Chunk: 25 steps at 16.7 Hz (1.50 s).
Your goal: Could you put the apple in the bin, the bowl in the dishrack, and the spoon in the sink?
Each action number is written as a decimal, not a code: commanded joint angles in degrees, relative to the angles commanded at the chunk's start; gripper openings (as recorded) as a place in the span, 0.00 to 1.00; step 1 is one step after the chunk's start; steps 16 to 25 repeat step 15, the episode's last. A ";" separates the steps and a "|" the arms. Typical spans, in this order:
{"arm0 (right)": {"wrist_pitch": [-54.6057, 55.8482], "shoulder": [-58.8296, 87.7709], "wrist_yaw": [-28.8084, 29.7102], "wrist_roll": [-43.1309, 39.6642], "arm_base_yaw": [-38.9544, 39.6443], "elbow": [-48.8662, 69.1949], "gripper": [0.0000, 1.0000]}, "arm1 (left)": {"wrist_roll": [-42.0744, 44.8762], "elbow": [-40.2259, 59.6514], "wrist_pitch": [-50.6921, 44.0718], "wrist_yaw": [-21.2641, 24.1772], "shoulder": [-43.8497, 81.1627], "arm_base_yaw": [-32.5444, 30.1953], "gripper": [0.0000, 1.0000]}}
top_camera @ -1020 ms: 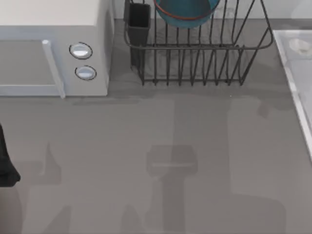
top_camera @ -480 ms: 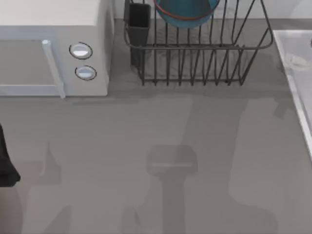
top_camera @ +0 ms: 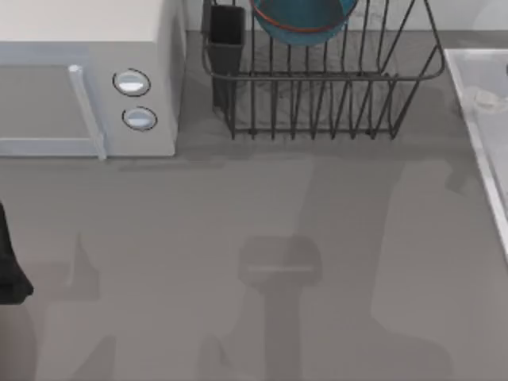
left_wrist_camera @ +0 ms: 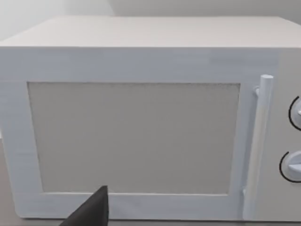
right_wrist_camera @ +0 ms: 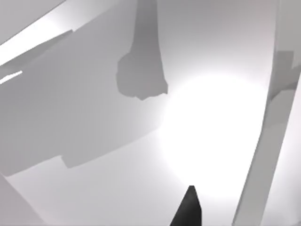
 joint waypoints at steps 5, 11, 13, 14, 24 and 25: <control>0.00 0.00 0.00 0.00 0.00 0.00 0.68 | 0.00 0.00 0.00 0.00 0.00 0.00 1.00; 0.00 0.00 0.00 0.00 0.00 0.00 1.00 | 0.00 0.00 0.00 0.00 0.00 0.00 1.00; 0.00 0.00 0.00 0.00 0.00 0.00 1.00 | 0.00 0.00 0.00 0.00 0.00 0.00 1.00; 0.00 0.00 0.00 0.00 0.00 0.00 1.00 | 0.00 0.00 0.00 0.00 0.00 0.00 1.00; 0.00 0.00 0.00 0.00 0.00 0.00 1.00 | 0.00 0.00 0.00 0.00 0.00 0.00 1.00; 0.00 0.00 0.00 0.00 0.00 0.00 1.00 | 0.00 0.00 0.00 0.00 0.00 0.00 1.00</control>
